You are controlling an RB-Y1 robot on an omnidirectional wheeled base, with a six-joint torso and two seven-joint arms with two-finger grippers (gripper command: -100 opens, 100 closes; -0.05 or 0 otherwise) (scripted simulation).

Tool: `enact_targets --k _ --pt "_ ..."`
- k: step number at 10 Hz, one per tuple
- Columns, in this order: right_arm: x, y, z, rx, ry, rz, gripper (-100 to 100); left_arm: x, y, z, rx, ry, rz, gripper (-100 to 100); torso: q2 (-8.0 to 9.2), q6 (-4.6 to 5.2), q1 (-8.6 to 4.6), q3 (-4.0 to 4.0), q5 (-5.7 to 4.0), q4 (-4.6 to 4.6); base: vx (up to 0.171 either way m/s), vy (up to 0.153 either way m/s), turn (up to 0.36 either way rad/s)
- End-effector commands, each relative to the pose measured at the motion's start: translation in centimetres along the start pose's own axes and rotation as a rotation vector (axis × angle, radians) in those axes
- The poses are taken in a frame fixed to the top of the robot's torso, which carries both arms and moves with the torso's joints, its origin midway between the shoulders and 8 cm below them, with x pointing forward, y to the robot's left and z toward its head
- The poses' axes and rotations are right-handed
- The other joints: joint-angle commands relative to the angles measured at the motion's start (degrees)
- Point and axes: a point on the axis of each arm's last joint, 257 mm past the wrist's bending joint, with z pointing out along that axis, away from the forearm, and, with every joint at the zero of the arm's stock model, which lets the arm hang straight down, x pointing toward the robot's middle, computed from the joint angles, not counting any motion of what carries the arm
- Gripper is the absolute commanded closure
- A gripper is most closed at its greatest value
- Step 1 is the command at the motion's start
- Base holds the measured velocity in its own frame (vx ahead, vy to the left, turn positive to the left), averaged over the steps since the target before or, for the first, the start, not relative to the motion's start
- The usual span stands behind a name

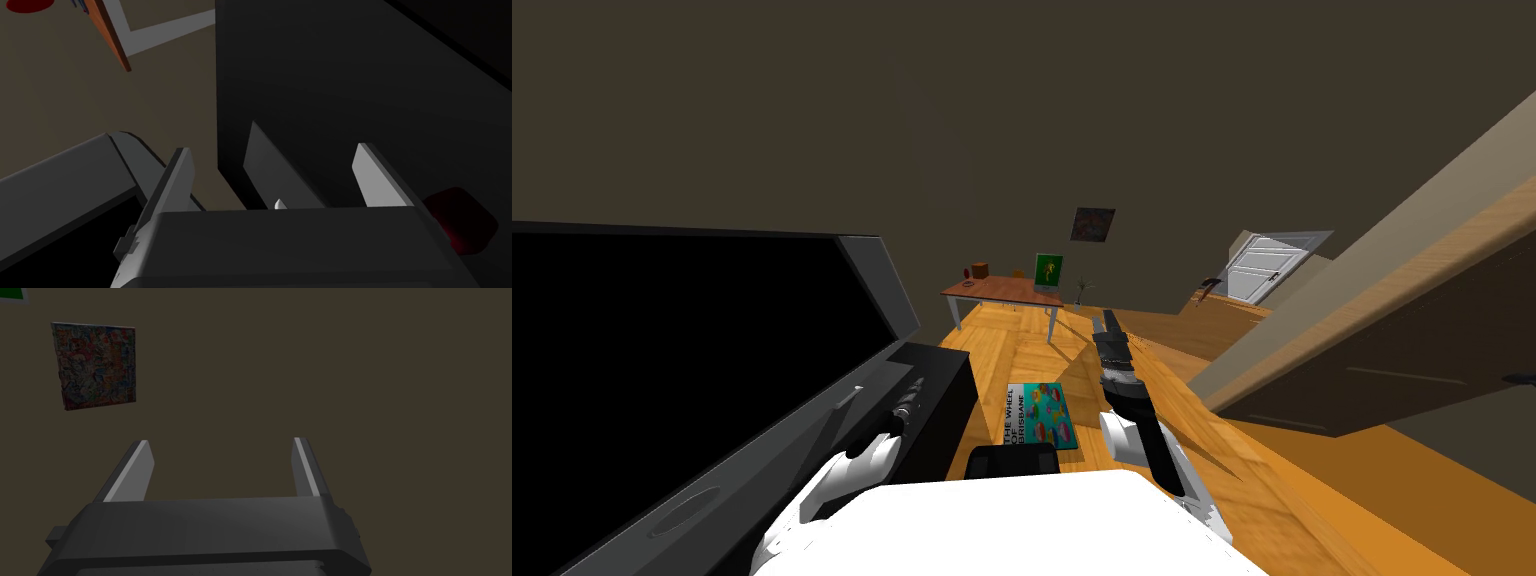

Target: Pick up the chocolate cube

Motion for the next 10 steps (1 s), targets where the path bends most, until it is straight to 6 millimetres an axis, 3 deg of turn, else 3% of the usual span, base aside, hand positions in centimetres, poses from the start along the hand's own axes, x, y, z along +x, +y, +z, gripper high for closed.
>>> enact_targets --k 1,4,5,7,8,10 --pt "0.0 0.0 0.0 0.000 0.000 0.000 0 -0.7 1.8 0.4 -0.055 -0.012 -0.003 -100 0.00 0.00 0.00 0.00 0.00 0.00 0.012 -0.007 0.007" --pt "0.0 0.0 0.0 0.000 0.000 0.000 0 -0.7 1.8 0.4 -0.055 -0.012 -0.003 -100 -0.01 0.00 -0.01 0.00 0.00 0.00 0.011 -0.008 0.006" --pt "0.0 0.0 0.0 0.000 0.000 0.000 0 -1.5 3.5 0.6 -0.108 -0.023 -0.007 -100 0.00 0.00 0.02 0.00 0.00 0.00 0.015 -0.003 -0.003" --pt "0.0 0.0 0.0 0.000 0.000 0.000 0 -1.5 3.5 0.6 -0.108 -0.023 -0.007 -100 -0.02 0.00 0.00 -0.01 0.00 0.00 0.012 -0.007 0.007" --pt "0.0 0.0 0.0 0.000 0.000 0.000 0 -2.2 5.1 0.7 -0.158 -0.034 -0.012 -100 -0.01 0.00 0.01 0.00 0.00 0.00 0.010 -0.010 0.016" --pt "0.0 0.0 0.0 0.000 0.000 0.000 0 -2.2 5.1 0.7 -0.158 -0.034 -0.012 -100 0.00 0.00 -0.01 0.00 0.00 0.00 0.008 -0.005 0.004"
